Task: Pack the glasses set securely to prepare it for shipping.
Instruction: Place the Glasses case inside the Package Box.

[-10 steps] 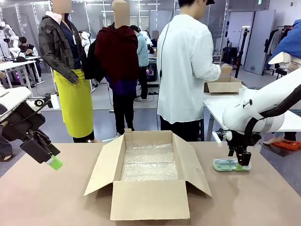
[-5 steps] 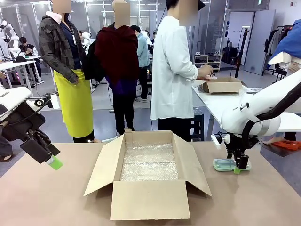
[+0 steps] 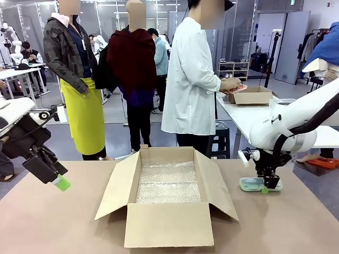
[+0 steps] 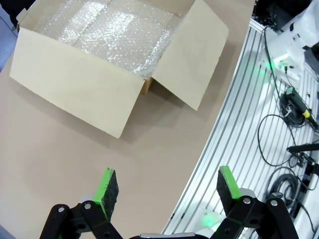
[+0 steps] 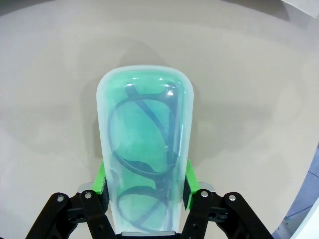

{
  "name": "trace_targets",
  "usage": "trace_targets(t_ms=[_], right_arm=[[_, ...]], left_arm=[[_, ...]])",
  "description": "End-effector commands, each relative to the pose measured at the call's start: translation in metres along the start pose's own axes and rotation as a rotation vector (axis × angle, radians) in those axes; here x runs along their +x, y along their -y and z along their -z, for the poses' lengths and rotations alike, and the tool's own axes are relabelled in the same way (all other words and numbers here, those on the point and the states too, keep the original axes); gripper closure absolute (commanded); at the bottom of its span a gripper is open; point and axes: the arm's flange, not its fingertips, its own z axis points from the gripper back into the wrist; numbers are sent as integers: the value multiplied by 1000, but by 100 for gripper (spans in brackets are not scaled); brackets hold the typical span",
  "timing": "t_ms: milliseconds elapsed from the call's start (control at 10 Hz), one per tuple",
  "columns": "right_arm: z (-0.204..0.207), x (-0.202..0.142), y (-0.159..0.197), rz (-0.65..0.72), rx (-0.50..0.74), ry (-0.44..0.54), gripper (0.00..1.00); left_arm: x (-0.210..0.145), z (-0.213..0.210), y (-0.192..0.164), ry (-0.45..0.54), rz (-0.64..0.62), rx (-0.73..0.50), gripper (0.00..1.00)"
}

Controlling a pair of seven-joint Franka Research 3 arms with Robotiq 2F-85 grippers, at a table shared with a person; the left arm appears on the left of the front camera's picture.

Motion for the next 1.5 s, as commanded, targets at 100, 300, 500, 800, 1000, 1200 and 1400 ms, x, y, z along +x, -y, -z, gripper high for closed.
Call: trace_targets(t_ms=[100, 300, 500, 800, 1000, 1200, 1400], right_arm=[[-28, 6, -6, 8, -15, -6, 50], [-84, 14, -18, 22, -19, 8, 50], [-135, 28, -27, 95, -10, 29, 50], [-171, 81, -40, 112, -49, -44, 50], [-183, 145, -40, 132, -81, -55, 50], [-177, 223, -34, 139, -107, -54, 50], [-160, 284, -29, 128, -116, -68, 50]], left_arm=[[-1, -2, 0, 9, 19, -23, 0], [-1, -2, 0, 9, 19, -23, 0], [-1, -2, 0, 9, 19, -23, 0], [-1, -2, 0, 9, 19, -23, 0], [-1, -2, 0, 9, 19, -23, 0], [-1, -2, 0, 9, 19, -23, 0], [-1, -2, 0, 9, 19, -23, 0]])
